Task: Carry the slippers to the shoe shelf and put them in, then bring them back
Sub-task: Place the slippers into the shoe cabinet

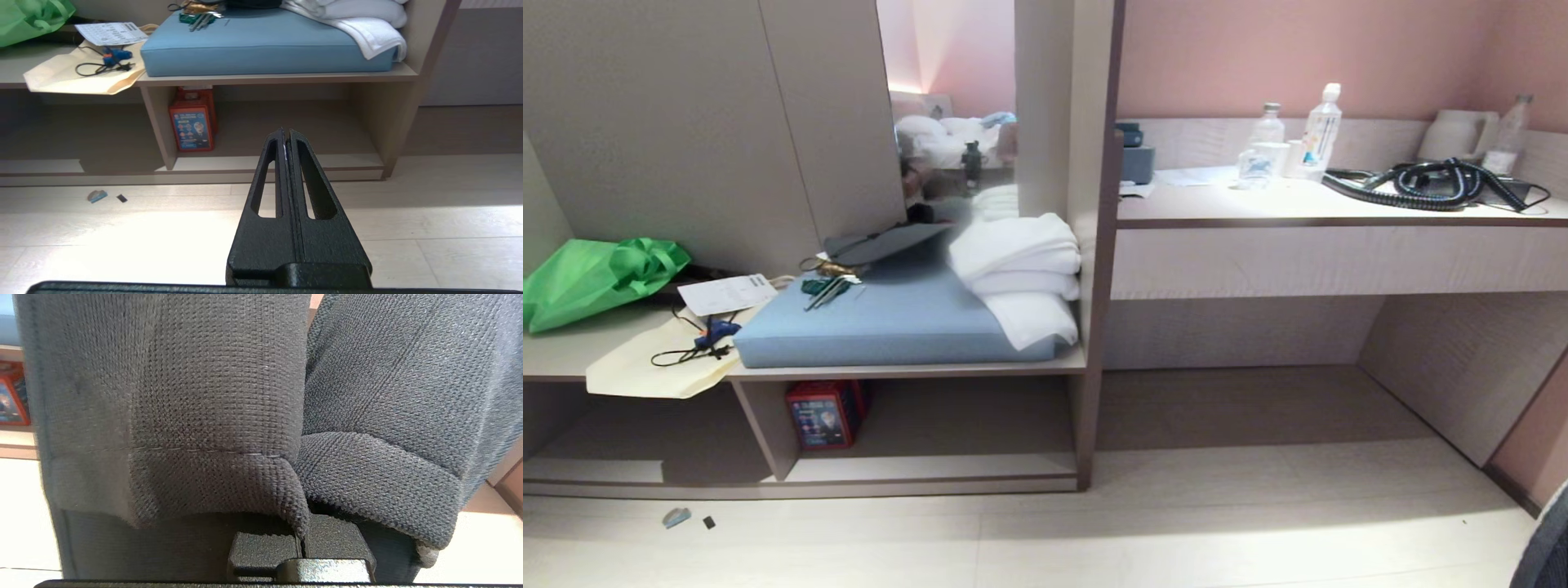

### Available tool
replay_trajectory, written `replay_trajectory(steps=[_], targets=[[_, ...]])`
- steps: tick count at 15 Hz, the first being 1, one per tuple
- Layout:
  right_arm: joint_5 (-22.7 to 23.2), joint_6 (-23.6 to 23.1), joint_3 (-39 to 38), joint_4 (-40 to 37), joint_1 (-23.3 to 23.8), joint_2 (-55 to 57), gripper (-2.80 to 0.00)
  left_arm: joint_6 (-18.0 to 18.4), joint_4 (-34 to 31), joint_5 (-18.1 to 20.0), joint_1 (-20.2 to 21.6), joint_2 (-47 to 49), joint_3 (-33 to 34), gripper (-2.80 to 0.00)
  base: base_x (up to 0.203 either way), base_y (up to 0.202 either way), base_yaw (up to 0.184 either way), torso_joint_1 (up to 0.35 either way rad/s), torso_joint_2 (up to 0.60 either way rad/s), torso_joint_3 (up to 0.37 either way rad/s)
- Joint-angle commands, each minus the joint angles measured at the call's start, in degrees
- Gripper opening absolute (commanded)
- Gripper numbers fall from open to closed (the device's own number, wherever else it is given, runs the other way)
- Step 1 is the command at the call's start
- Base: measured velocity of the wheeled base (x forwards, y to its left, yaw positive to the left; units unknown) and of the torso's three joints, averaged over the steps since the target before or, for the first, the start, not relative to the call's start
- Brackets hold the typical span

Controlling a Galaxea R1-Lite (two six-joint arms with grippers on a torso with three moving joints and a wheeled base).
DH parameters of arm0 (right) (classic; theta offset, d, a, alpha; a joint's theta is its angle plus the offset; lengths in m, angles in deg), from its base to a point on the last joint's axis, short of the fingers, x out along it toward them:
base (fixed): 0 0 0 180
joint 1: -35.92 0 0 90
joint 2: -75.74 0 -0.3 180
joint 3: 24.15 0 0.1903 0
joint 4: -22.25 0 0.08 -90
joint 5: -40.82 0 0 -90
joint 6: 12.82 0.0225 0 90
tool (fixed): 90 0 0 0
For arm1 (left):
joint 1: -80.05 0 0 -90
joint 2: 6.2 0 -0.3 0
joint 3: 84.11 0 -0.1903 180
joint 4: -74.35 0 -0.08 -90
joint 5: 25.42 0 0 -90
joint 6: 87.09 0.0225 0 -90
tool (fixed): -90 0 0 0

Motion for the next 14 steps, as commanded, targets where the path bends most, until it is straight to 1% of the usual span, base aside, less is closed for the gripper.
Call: replay_trajectory(steps=[1, 14], targets=[[0.06, 0.03, 0.0, -0.02, -0.02, 0.07, -2.8, -0.07, 0.01, 0.0, 0.01, 0.07, 0.0, -2.8, 0.0, 0.196, -0.003, 0.002, 0.01, 0.003], [-0.02, -0.14, 0.0, -0.02, -0.02, 0.07, -2.8, -0.08, 0.01, 0.0, 0.01, 0.04, 0.0, -2.8, 0.0, 0.195, -0.002, 0.003, 0.0, 0.002]])
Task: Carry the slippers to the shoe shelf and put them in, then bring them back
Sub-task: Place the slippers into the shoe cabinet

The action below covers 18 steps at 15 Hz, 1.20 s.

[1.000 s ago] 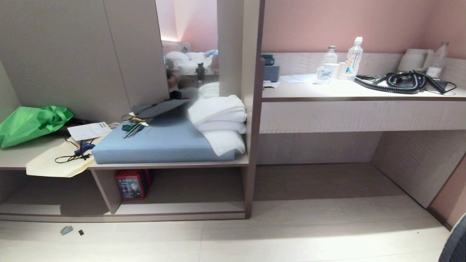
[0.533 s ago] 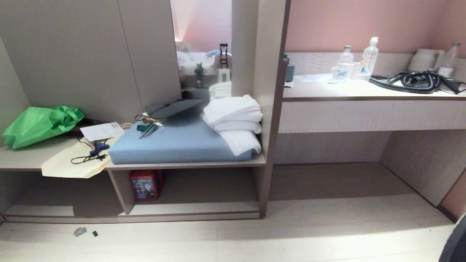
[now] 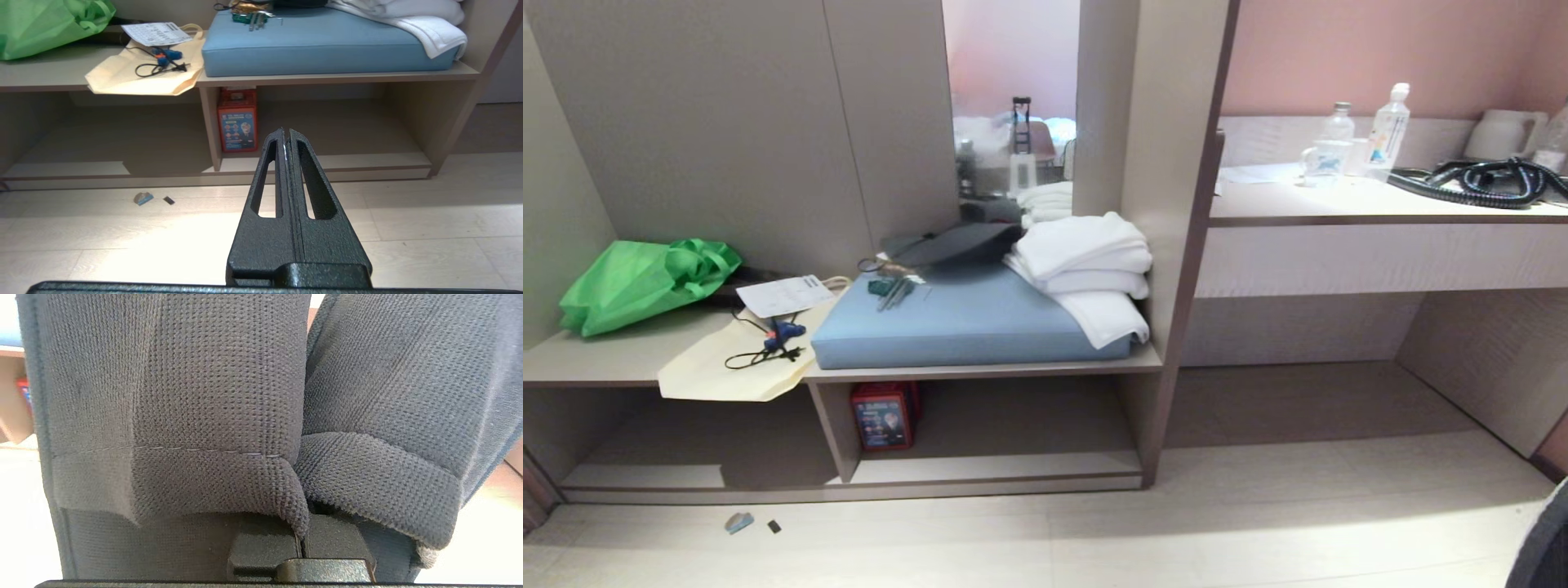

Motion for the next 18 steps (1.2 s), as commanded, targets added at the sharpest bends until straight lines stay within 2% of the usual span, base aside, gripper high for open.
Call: replay_trajectory(steps=[1, 15, 18], targets=[[0.1, 0.03, 0.0, 0.01, -0.02, 0.07, -2.8, 0.01, 0.01, 0.0, 0.01, -0.01, 0.0, -2.8, 0.0, 0.199, -0.007, 0.003, 0.0, -0.004], [0.11, -0.05, 0.0, 0.01, -0.02, 0.07, -2.8, 0.09, 0.01, 0.0, 0.01, 0.07, 0.0, -2.8, 0.0, 0.193, -0.002, 0.002, 0.0, 0.002], [0.11, -0.05, 0.0, 0.01, -0.02, 0.07, -2.8, 0.18, 0.02, 0.0, 0.01, 0.07, 0.0, -2.8, 0.0, 0.064, -0.001, 0.001, 0.0, 0.001]])
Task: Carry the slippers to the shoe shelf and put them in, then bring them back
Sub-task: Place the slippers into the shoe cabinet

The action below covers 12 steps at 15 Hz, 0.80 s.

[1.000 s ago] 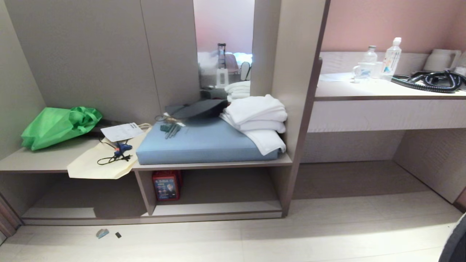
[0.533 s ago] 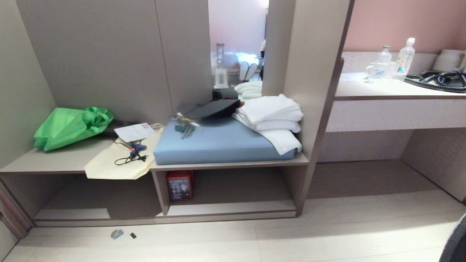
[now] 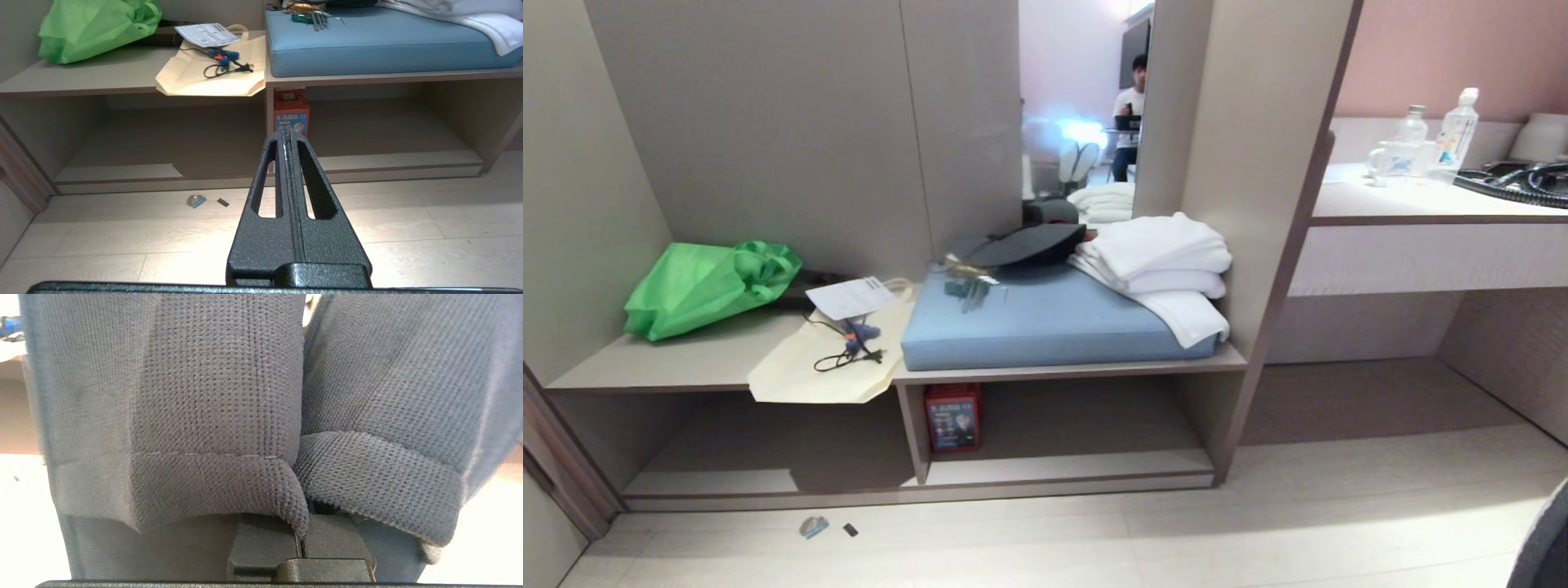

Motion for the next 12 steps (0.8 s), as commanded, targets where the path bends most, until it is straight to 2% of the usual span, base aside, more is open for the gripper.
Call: replay_trajectory(steps=[1, 6, 12], targets=[[0.02, -0.04, 0.0, -0.01, -0.02, 0.07, -2.8, -0.02, 0.01, -0.02, -0.01, 0.06, 0.0, -2.8, 0.0, 0.0, 0.0, 0.0, 0.0, 0.0], [0.02, -0.04, 0.0, -0.01, -0.02, 0.07, -2.8, -0.02, 0.1, -0.02, -0.01, 0.07, 0.0, -2.8, 0.0, 0.0, 0.0, 0.0, 0.0, 0.0], [0.02, -0.3, 0.0, -0.01, -0.02, 0.07, -2.8, -0.11, 0.1, -0.02, -0.01, -0.01, 0.0, -2.8, 0.0, 0.0, 0.0, 0.002, 0.0, -0.174]])
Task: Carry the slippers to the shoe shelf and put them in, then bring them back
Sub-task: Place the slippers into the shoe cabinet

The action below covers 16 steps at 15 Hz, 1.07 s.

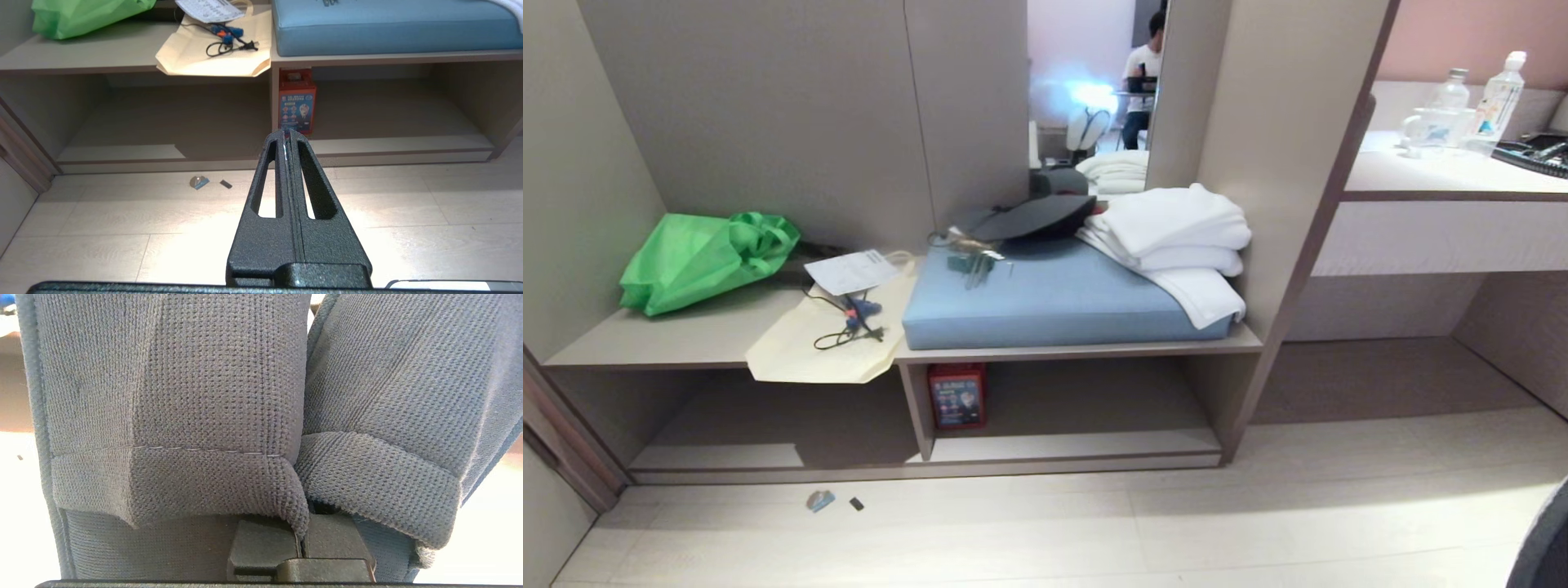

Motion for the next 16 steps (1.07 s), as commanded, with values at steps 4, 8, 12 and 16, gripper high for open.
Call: replay_trajectory(steps=[4, 8, 12, 16], targets=[[-0.06, 0.33, 0.05, -0.04, -0.02, 0.07, -2.8, -0.12, 0.1, 0.0, 0.01, 0.07, 0.02, -2.8, 0.0, 0.0, 0.0, 0.004, 0.0, -0.195], [-0.06, 0.33, 0.0, 0.01, -0.02, 0.07, -2.8, -0.18, 0.1, 0.0, 0.01, 0.07, 0.02, -2.8, 0.0, 0.0, 0.0, 0.0, 0.0, -0.204], [-0.06, 0.25, 0.09, -0.21, -0.02, 0.07, -2.8, -0.1, 0.09, 0.0, 0.01, 0.0, 0.02, -2.8, 0.0, 0.0, 0.0, 0.002, 0.0, -0.193], [-0.06, 0.33, 0.09, -0.13, -0.02, 0.07, -2.8, -0.18, 0.1, 0.0, 0.01, -0.01, 0.02, -2.8, 0.0, 0.0, 0.0, 0.003, 0.0, -0.196]])
